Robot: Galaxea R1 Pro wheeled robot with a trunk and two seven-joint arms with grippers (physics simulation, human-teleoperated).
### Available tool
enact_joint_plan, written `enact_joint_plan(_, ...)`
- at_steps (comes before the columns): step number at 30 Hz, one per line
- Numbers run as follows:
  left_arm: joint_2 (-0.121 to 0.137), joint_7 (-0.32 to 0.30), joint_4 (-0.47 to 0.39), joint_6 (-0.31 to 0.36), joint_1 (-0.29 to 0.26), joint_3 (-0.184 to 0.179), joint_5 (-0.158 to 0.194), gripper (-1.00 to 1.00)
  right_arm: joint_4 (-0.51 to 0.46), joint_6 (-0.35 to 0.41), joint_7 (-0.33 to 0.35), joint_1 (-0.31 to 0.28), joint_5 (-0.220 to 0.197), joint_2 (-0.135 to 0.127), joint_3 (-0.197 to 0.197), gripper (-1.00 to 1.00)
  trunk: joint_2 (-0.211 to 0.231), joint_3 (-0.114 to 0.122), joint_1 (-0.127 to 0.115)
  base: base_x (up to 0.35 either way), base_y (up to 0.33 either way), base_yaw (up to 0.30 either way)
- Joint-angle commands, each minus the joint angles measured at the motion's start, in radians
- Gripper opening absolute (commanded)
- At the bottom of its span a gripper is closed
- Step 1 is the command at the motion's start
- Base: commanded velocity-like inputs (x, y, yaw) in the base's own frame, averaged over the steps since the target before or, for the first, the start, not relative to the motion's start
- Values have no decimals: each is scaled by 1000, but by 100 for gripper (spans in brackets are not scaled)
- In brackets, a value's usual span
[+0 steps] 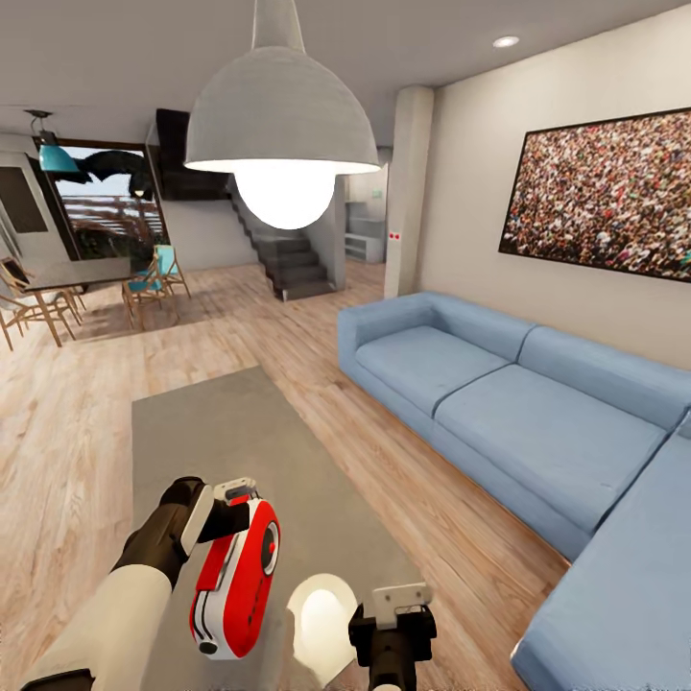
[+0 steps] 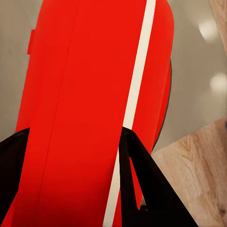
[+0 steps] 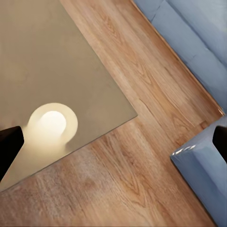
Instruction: Turn on the radio receiver that's on the table in the living room.
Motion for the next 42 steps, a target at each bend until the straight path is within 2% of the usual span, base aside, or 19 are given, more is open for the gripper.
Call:
enact_joint_plan(1, 0, 0, 0, 0, 0, 1, 3, -100, 0, 0, 0, 0, 0, 0, 0, 100, 0, -2, 0, 0, 0, 0)
enact_joint_plan(9, 3, -1, 0, 1, 0, 1, 4, -100, 0, 0, 0, 1, 0, 0, 0, 100, 0, -12, 0, 0, 0, -3)
enact_joint_plan(21, 8, -5, 0, 1, 5, 2, 5, -100, 0, -1, 0, 1, 0, 0, 2, 100, 0, -13, 0, 0, 0, 0)
enact_joint_plan(28, 7, -45, 0, 0, 6, 3, 4, -100, 0, -3, 1, 1, 0, 0, 2, 100, 0, -13, 0, 0, 0, 0)
enact_joint_plan(42, 6, -51, 0, -2, 6, 5, 4, -100, -2, -4, 4, 0, 2, 0, 2, 100, 0, -13, 0, 0, 0, 0)
